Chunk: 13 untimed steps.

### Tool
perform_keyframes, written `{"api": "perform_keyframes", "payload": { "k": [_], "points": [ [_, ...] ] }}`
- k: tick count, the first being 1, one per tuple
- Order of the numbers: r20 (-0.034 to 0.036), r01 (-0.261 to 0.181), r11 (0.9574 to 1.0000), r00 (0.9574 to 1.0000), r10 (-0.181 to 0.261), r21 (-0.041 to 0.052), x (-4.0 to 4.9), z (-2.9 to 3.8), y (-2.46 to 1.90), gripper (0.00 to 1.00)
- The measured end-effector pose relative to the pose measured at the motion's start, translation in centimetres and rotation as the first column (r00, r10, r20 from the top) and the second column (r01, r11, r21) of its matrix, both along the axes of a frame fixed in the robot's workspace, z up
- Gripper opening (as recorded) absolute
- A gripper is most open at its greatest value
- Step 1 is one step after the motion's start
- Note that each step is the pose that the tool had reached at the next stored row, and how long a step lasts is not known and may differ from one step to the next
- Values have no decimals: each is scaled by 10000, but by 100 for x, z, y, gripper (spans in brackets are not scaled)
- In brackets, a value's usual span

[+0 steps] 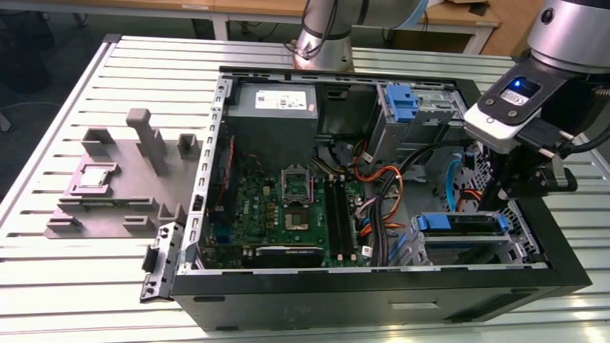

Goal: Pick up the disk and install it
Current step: 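Insert the first disk wire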

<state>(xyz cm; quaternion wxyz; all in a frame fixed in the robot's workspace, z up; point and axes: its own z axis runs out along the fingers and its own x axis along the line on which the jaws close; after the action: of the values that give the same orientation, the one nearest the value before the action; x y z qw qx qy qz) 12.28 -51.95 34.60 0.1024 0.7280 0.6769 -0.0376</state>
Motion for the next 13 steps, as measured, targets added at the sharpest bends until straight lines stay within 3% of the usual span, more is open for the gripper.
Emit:
{"api": "perform_keyframes", "payload": {
  "k": [1,2,6,7,9,13],
  "points": [
    [1,78,10000,10000,-78,17,0,-2,-1,17],
    [0,93,9999,10000,-93,112,-1,-3,-1,17],
    [-6,100,9975,9999,-100,706,0,-10,-19,17],
    [-6,101,9967,9999,-100,799,0,-11,-26,17],
    [-8,100,9963,10000,-99,851,0,-13,-47,17],
    [-8,97,9963,10000,-97,852,0,-15,-80,17]
  ]
}}
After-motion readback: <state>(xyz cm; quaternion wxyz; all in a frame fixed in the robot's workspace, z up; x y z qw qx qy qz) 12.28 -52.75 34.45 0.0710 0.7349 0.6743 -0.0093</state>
